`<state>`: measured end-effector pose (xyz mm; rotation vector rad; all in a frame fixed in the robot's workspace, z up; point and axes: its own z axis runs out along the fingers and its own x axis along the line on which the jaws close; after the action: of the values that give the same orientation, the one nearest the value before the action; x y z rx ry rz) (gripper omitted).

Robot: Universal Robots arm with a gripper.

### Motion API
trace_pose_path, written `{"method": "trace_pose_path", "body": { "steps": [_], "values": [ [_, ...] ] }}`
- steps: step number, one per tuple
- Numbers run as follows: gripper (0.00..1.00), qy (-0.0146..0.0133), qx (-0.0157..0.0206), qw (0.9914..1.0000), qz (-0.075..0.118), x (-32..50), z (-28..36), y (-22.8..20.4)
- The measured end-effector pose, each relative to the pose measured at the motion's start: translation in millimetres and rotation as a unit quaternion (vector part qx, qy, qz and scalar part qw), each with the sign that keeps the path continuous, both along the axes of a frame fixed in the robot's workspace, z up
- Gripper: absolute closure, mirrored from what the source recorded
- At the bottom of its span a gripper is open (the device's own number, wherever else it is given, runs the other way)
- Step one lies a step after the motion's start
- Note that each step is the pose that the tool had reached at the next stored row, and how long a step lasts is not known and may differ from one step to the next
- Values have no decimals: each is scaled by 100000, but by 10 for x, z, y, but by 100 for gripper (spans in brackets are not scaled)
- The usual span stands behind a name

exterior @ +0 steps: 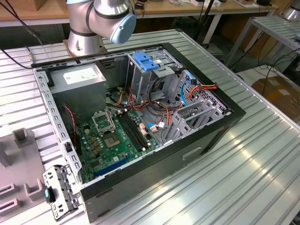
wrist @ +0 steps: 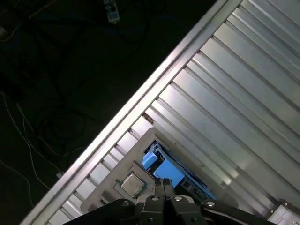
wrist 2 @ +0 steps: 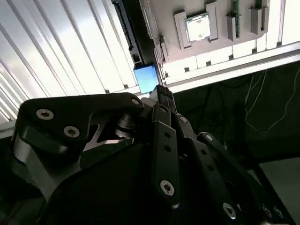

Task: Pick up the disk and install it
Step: 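Pick up the disk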

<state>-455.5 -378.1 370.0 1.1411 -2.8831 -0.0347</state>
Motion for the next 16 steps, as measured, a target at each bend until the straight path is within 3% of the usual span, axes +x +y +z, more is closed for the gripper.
{"method": "trace_pose_path", "body": {
  "steps": [1,2,3,4,5,6,7,8,11,12,13,14,15,16],
  "values": [
    [89,2,-2,99937,3535,0,0,0],
    [89,1,-2,99802,6290,0,0,0],
    [89,0,-2,99520,9786,0,0,0],
    [89,1,-2,99318,11656,0,0,0],
    [89,-2,-1,99198,12636,0,0,0],
    [89,2,0,98991,14171,0,0,0],
    [89,-2,0,98627,16515,0,0,0],
    [89,0,-1,98383,17911,0,0,0],
    [89,1,-3,97108,23875,0,0,0],
    [89,0,-1,96894,24728,0,0,0],
    [89,-1,-2,96463,26361,0,0,0],
    [89,-1,-7,96116,27599,0,0,0],
    [89,0,-11,95712,28968,0,-1,0],
    [89,-57,-108,95482,29718,-1,-1,2]
  ]
}}
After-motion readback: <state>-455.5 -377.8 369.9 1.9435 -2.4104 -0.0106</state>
